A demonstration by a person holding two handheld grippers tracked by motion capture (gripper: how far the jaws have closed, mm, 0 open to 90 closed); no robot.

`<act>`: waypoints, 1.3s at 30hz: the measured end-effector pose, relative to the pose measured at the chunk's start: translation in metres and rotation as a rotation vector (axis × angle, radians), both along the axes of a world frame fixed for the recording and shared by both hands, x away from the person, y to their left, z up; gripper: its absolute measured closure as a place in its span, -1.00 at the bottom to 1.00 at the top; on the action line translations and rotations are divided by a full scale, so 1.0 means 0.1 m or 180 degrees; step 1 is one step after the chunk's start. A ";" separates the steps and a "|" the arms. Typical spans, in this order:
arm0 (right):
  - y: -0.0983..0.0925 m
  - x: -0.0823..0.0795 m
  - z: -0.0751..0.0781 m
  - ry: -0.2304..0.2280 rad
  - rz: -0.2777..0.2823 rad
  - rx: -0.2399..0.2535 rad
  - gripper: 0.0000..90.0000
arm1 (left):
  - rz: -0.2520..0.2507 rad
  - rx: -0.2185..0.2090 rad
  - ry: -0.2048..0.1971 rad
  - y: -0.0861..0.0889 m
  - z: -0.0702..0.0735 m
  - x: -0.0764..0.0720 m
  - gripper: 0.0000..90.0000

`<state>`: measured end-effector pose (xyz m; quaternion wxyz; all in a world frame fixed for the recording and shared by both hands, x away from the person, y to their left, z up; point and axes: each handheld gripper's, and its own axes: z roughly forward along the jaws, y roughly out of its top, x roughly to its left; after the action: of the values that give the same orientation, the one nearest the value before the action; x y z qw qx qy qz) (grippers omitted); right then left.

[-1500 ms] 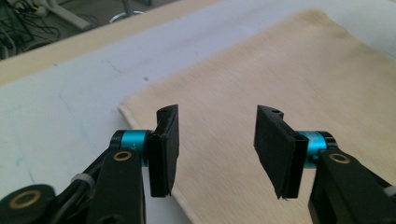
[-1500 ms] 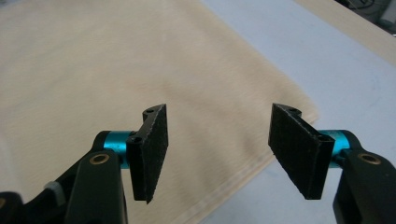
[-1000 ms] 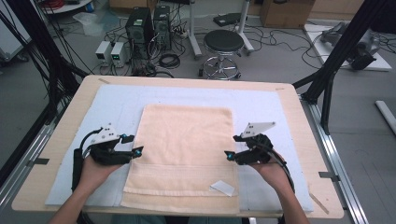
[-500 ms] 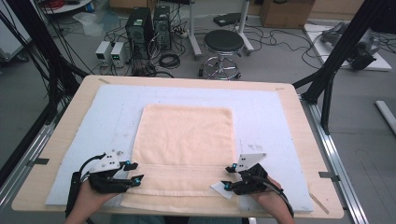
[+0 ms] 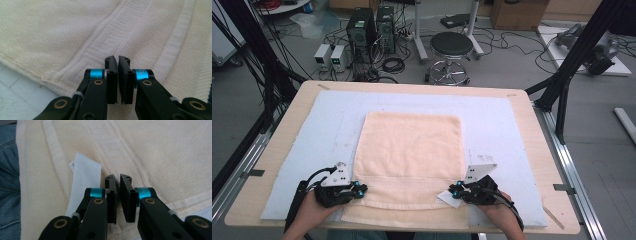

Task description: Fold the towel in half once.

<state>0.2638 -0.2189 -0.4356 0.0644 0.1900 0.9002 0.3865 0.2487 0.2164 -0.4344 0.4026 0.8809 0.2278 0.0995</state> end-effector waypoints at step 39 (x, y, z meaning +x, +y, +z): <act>-0.04 -0.25 0.26 0.0121 0.0146 0.0224 0.41 | 0.0206 -0.0324 -0.0146 0.14 0.25 -0.32 0.36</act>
<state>0.2388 -0.2227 -0.4093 0.0317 0.1789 0.8912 0.4156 0.2168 0.2306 -0.4089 0.4486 0.8490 0.2517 0.1210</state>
